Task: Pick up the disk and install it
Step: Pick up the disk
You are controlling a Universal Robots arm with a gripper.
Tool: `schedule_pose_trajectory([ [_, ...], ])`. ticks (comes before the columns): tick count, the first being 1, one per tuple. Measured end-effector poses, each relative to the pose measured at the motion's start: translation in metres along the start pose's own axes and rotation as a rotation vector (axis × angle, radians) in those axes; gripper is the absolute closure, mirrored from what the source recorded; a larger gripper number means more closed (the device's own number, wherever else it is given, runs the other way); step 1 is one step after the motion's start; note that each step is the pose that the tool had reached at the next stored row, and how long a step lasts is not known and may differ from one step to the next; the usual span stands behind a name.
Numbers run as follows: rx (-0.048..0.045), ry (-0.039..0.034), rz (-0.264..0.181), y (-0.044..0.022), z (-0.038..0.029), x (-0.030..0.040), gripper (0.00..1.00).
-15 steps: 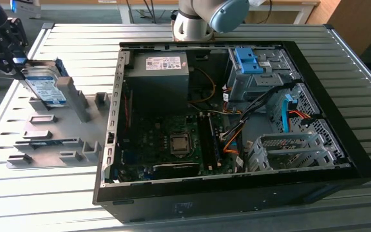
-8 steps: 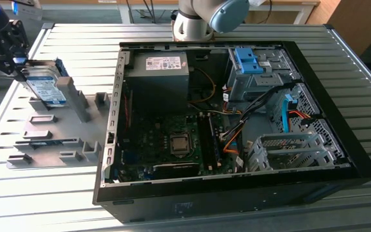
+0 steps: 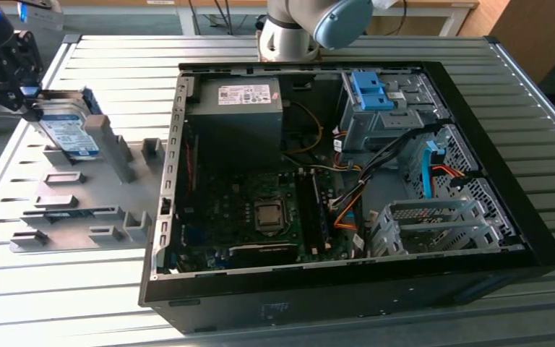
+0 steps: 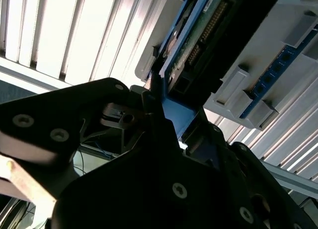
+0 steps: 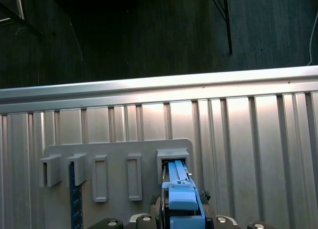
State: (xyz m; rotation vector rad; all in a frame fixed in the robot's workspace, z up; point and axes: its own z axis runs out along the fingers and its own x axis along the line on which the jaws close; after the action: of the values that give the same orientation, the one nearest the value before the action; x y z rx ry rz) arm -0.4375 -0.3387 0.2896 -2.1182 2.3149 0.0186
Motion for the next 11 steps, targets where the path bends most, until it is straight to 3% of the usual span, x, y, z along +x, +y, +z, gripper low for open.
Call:
schedule_pose_trajectory([
  [2, 0.0, 0.0, 0.0, 0.0, 0.0, 0.0, 0.55],
  [3, 0.0, 0.0, 0.0, 0.0, 0.0, 0.0, 0.62],
  [11, 0.0, 0.0, -0.003, 0.0, 0.0, 0.0, 0.63],
])
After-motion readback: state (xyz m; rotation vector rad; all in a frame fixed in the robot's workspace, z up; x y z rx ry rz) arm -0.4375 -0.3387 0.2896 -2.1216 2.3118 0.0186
